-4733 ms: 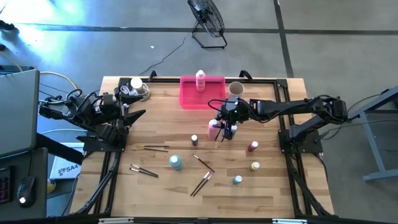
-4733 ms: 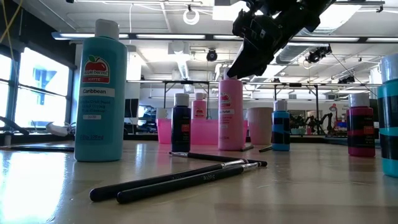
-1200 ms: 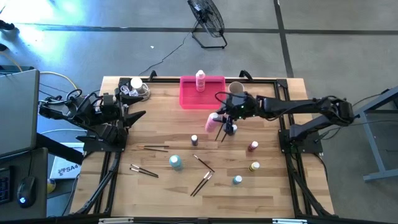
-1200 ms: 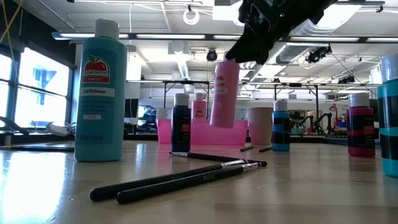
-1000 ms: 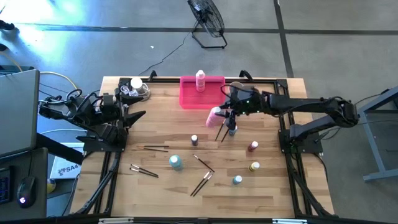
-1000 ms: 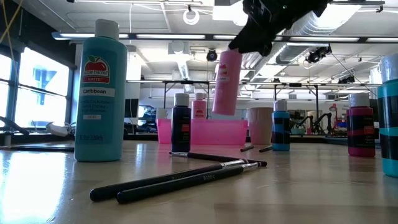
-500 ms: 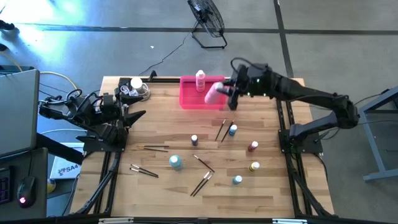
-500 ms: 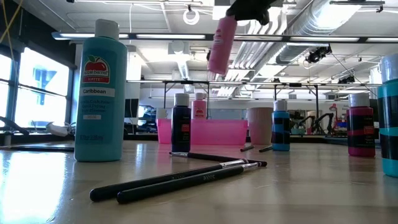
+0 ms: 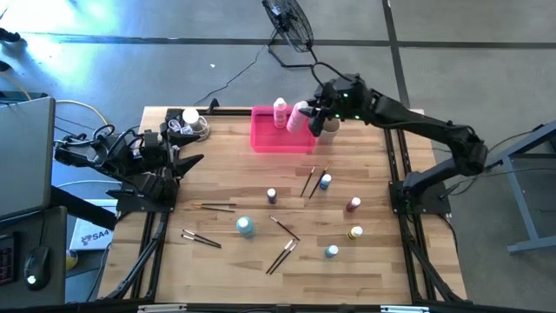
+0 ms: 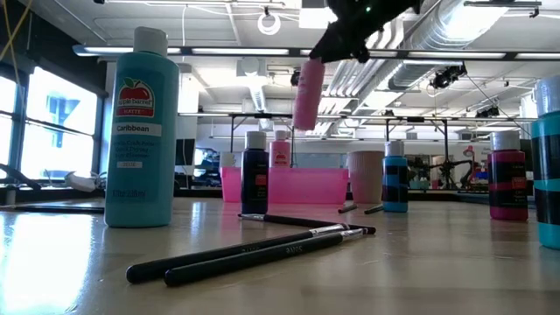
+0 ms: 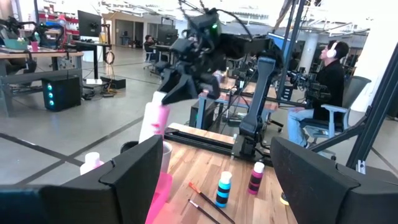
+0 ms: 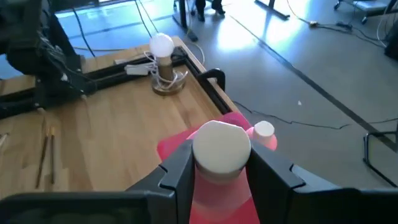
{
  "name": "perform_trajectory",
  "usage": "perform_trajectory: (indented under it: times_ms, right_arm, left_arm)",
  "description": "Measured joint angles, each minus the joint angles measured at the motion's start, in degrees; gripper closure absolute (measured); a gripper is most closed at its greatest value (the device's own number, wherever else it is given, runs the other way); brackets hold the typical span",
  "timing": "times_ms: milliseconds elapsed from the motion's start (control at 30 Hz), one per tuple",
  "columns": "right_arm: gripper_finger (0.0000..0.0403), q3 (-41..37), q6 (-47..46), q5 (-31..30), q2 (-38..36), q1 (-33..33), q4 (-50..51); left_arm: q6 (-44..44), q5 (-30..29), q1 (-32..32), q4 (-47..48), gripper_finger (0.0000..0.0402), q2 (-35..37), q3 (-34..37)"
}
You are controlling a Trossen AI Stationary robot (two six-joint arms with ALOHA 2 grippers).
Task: Pick & Place Paint Supplies
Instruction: Put the big pink paint bottle into the pink bin
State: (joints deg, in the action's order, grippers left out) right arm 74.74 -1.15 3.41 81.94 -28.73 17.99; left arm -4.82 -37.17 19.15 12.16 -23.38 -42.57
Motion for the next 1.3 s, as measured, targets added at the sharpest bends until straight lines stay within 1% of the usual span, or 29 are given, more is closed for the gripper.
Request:
perform_trajectory:
  times_ms: [167, 300, 533, 700, 1067, 1300]
  right_arm:
    - [0.0289, -0.02, 1.43, -0.10, 3.17, -2.52, -0.49]
    - [0.0286, -0.02, 1.42, 1.22, 4.89, -4.72, -1.22]
    - [0.0288, -0.02, 1.40, 1.45, 8.51, -6.92, -4.11]
    - [0.0286, -0.02, 1.42, 1.26, 11.06, -8.42, -4.12]
    - [0.0288, -0.02, 1.42, 1.26, 14.65, -10.61, -6.43]
    - [0.0283, -0.02, 1.14, 1.23, 15.92, -10.70, -6.76]
  left_arm:
    - [0.00, 0.18, 0.01, 0.02, 0.0108, 0.00, 0.00]
    - [0.00, 0.17, -0.01, 0.02, 0.0108, 0.00, 0.00]
    - [0.00, 0.15, -0.01, 0.01, 0.0108, 0.00, 0.00]
    - [0.00, 0.13, -0.01, 0.02, 0.0108, -0.01, 0.00]
    - [0.00, 0.11, 0.01, 0.02, 0.0108, 0.00, 0.00]
    - [0.02, -0.13, 0.01, 0.02, 0.0108, 0.00, 0.00]
